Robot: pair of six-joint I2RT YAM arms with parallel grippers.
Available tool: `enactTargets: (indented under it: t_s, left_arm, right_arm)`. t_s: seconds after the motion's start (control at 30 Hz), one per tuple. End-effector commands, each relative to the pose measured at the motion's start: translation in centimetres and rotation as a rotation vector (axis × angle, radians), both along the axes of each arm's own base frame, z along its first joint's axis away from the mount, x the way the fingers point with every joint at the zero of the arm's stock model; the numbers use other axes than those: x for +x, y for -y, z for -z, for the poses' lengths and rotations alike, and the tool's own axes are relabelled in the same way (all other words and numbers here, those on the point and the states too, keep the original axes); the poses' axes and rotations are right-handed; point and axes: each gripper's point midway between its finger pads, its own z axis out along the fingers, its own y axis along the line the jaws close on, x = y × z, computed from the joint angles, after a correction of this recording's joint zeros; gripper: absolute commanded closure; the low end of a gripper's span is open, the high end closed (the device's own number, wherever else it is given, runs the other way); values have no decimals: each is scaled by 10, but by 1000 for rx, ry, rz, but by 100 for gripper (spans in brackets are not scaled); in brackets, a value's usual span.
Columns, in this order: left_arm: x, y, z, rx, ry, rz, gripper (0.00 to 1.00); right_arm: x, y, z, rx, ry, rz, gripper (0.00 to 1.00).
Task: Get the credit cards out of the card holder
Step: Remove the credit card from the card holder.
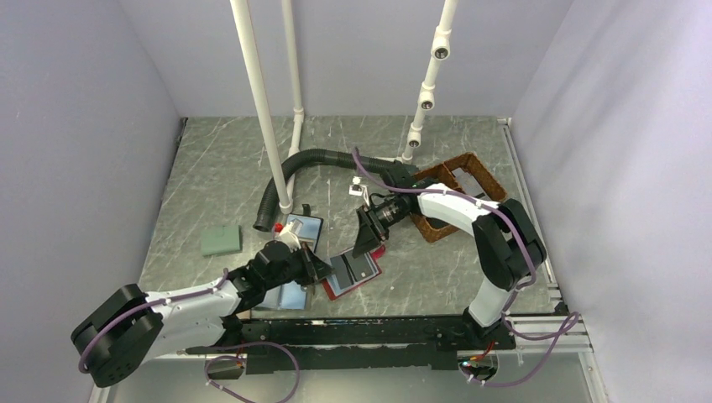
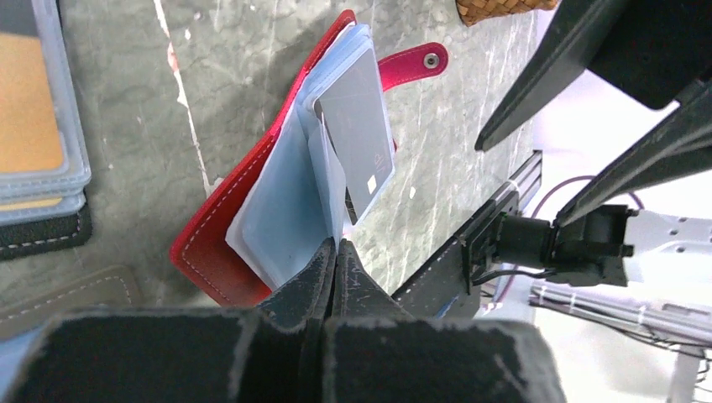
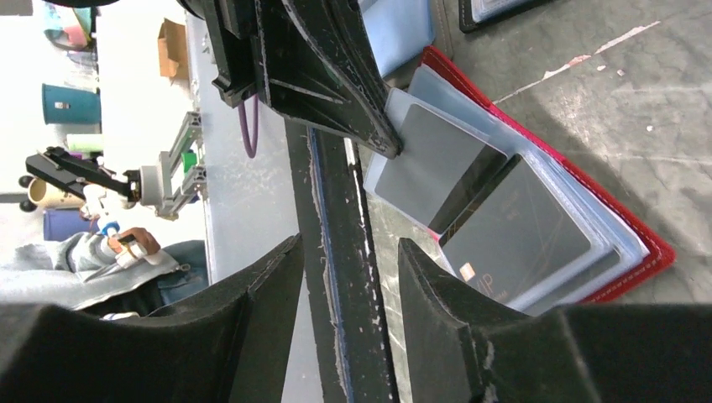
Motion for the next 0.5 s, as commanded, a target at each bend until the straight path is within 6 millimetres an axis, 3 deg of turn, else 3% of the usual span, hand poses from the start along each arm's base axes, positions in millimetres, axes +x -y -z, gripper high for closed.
enactTargets:
  t_s: [0.0, 0.07, 0.2, 0.47]
  left_arm:
    - [11, 1, -16, 29, 154, 38, 100]
    - [11, -2, -8, 44, 109, 14, 100]
    - [11, -1, 1, 44, 49, -12, 84]
    - [13, 4, 21, 49, -49, -43, 66]
  right_arm:
    - [-3, 7, -7, 70, 38, -25, 51]
    - [-2, 6, -6, 65, 35, -20, 51]
    - [0, 6, 2, 43, 12, -10, 51]
    - [-1, 5, 12, 28, -37, -6, 51]
